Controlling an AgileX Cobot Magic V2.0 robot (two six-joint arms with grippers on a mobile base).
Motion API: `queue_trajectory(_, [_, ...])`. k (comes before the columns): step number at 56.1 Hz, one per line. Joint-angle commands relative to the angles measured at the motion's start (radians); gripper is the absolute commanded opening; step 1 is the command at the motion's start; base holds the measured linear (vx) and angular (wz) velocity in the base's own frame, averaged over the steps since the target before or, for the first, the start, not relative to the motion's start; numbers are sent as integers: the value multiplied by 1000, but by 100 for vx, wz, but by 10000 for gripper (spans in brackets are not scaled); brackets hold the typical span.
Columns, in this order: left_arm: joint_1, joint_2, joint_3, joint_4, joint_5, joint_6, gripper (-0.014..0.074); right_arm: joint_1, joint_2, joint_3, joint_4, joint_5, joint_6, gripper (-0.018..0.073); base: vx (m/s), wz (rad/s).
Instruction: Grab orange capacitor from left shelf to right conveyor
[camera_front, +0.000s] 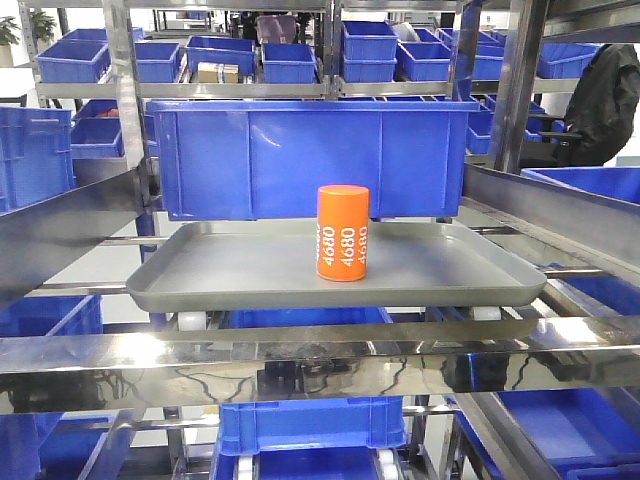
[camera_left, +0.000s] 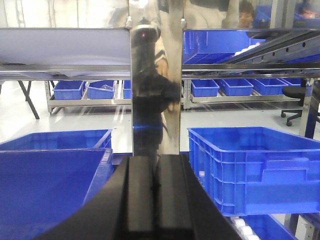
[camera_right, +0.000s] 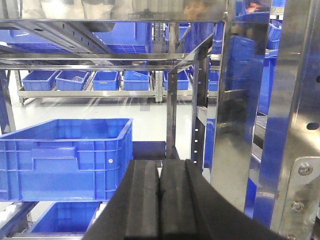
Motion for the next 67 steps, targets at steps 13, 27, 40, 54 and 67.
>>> queue_trajectory(13, [-6, -11, 32, -5, -82, 0, -6, -5, -14, 8, -8, -82, 0, -8, 0, 0])
queue_trajectory(27, [-6, -11, 32, -5, -82, 0, -6, -5, -14, 8, -8, -105, 0, -8, 0, 0])
queue_trajectory(40, [-6, -11, 32, -5, -82, 0, -6, -5, -14, 8, -3, -136, 4, -8, 0, 0])
queue_trajectory(54, [-6, -11, 32, -5, -82, 0, -6, -5, -13, -75, 28, -156, 3, -8, 0, 0])
queue_trajectory(67, [-6, -11, 32, -5, -82, 0, -6, -5, 79, -408, 16, 165, -10, -8, 0, 0])
